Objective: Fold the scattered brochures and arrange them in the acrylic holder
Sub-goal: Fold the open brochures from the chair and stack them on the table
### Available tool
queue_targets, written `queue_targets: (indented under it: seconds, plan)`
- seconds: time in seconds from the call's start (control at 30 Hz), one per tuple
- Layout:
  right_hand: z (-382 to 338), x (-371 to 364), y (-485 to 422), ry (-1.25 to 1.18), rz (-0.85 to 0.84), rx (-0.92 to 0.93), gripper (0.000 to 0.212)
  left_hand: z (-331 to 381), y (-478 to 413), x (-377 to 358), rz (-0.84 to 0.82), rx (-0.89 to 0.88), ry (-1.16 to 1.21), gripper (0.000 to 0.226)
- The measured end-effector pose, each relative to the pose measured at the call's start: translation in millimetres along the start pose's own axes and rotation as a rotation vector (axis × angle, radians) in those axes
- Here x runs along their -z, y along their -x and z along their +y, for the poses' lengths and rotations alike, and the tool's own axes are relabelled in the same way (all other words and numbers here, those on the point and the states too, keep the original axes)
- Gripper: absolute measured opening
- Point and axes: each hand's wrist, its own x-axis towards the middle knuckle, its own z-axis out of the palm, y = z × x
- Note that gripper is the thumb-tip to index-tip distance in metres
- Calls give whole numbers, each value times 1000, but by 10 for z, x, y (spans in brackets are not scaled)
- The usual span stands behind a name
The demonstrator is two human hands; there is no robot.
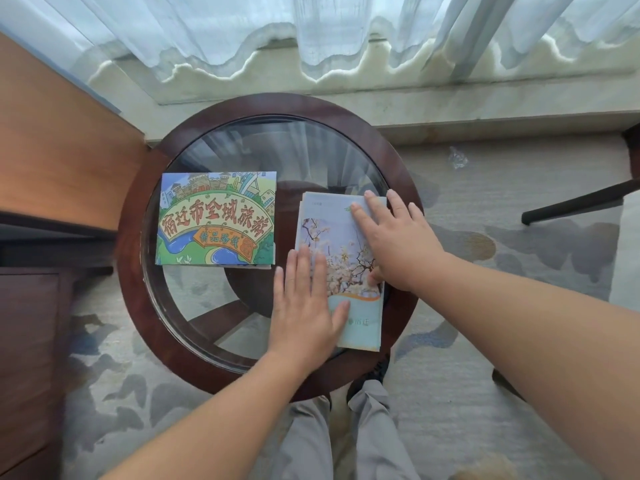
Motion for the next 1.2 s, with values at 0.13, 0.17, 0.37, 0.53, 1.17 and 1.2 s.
queue_targets:
  seconds: [0.13, 0.17, 0.37, 0.53, 1.17, 1.2]
  plan:
    - [-63, 73, -80, -47, -2, 2, 132, -45, 13, -43, -84, -10, -56, 85]
    - [-91, 79, -96, -54, -6, 3, 132, -39, 19, -53, -84, -10, -39, 85]
    - [-161, 28, -93, -14, 44, -13, 131, -30, 20, 27, -33, -3, 92, 90]
    - [-247, 110, -68, 7, 23, -53, 125, -271, -123, 420, 179, 62, 297, 66]
    - [-1419, 567, -548, -1181, 20, -277, 56, -1510, -871, 720, 18, 191, -64, 63]
    - [-1449, 585, -581, -1324, 28, -354, 53, -1493, -799, 705, 40, 178, -50, 61]
